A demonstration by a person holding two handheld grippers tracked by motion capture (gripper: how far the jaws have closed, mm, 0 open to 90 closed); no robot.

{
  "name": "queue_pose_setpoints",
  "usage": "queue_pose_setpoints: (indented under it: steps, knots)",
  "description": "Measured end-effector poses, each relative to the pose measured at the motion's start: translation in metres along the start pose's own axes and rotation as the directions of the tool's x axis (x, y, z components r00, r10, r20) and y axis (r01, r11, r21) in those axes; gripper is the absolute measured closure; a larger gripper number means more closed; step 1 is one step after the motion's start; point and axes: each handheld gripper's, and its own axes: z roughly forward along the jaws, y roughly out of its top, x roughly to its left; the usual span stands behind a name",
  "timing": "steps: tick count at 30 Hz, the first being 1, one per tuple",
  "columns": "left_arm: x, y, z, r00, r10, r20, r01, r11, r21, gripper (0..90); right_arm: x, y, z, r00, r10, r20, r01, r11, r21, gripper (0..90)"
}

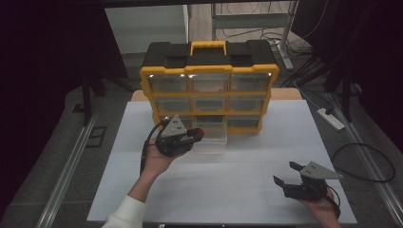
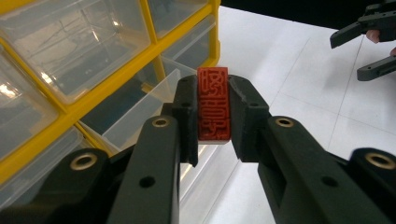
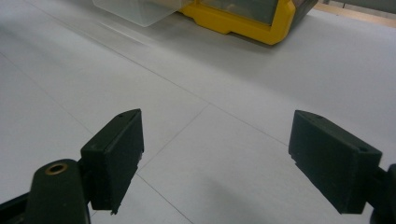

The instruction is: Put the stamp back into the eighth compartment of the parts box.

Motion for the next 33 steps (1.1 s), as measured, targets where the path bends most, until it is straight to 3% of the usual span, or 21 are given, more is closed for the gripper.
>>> queue_pose_setpoints:
  steps: [14,28,33]
  knots:
    - [0.012,0.007,0.007,0.9998,-0.012,-0.013,0.012,0.9998,0.014,74.4,0.000,0.000,0.000,1.0000,-0.001,0.000,0.001,1.000,0.002,19.0]
    - [0.022,0.014,0.028,0.9993,-0.018,-0.033,0.019,0.9987,0.046,74.4,0.000,0.000,0.000,1.0000,0.000,0.000,0.000,1.000,0.001,19.0]
    - [0.025,0.015,0.038,0.9992,-0.003,-0.039,0.006,0.9977,0.068,74.5,0.000,0.000,0.000,1.0000,0.001,0.001,-0.001,1.000,0.000,19.0]
